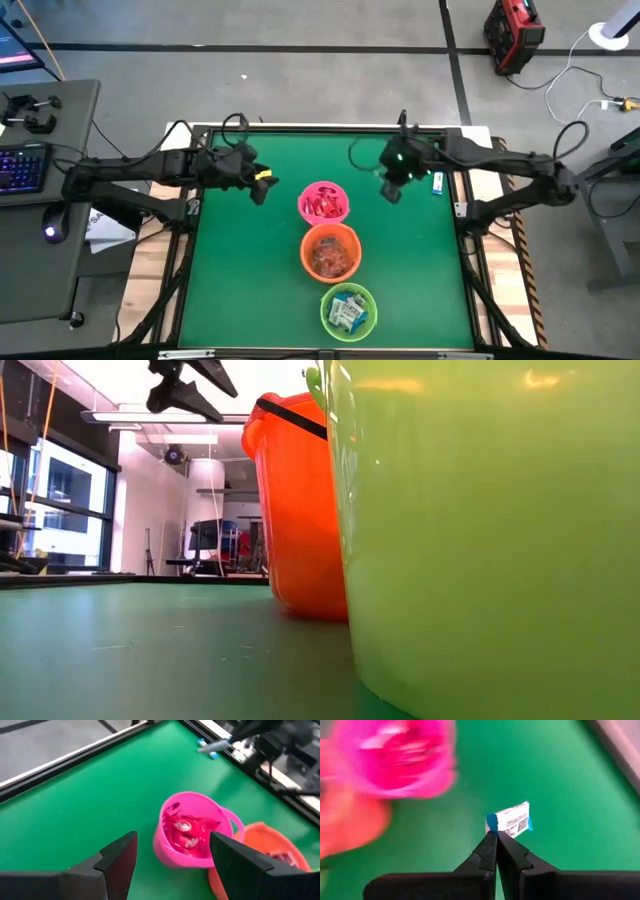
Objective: Sort candy by brand, put in halloween buckets
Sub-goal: Put the white chocolate into the green bucket
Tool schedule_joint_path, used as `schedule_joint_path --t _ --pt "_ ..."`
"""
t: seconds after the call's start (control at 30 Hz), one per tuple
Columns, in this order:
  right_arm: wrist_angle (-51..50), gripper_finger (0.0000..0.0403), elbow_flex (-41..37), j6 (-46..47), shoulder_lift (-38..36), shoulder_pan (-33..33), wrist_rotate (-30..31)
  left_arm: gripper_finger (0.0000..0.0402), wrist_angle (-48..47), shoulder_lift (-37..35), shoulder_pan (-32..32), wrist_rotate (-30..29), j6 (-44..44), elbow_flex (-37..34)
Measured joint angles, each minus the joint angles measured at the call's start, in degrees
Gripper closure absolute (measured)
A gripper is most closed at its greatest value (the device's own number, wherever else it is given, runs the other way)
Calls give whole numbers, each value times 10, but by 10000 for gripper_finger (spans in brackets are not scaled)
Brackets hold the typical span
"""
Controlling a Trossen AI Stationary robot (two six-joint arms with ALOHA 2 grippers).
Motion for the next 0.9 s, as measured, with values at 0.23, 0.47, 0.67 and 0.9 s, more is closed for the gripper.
schedule_joint_path --t 0.23,0.47,0.67,0.9 --pt "32 403 0 124 -28 163 -97 163 -3 0 -25 0 40 0" --pt "227 403 0 302 -36 313 -103 163 -3 0 -59 -32 56 0" --pt "371 403 1 405 -16 412 -102 163 -3 0 -92 -82 36 0" --pt "384 403 1 506 45 489 -97 163 0 0 -110 -128 20 0"
